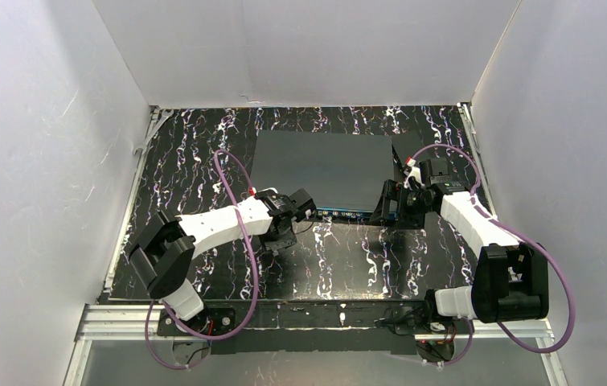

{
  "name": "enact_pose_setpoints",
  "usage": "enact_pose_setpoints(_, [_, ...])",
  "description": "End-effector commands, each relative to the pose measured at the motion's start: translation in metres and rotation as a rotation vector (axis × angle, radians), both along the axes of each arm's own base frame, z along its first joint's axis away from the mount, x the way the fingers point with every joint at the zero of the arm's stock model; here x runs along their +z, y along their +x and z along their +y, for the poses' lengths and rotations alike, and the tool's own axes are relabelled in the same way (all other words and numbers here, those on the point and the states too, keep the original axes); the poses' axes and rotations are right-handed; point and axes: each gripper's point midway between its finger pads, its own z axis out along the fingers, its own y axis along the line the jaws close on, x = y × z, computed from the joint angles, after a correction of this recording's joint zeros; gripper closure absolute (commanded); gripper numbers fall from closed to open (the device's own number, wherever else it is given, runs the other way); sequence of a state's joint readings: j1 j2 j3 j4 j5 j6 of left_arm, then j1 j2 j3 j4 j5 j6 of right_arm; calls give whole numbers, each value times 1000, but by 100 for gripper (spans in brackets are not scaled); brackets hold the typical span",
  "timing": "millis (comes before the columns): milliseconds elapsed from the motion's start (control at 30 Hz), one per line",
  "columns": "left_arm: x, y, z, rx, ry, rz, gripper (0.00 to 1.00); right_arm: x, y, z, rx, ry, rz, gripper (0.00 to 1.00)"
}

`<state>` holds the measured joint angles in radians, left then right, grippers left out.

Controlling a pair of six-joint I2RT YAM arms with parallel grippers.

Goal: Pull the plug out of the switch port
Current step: Place the plug at the center of the board.

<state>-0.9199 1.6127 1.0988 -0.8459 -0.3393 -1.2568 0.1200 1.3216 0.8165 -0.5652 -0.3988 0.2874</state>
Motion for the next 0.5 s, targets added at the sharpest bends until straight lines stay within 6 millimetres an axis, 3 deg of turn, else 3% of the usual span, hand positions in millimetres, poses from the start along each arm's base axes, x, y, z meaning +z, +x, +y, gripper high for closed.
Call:
enact_pose_setpoints(0, [8, 0, 5, 5, 8, -18, 59, 2, 1, 0, 9, 2, -25, 1])
enact_pose_setpoints(133, [10, 7, -7, -46, -42, -48, 58, 2, 2, 0, 9, 1, -26, 1])
enact_pose_setpoints(467, [32, 36, -68, -268, -316, -227, 50, 3, 2, 0, 10, 2, -28, 1])
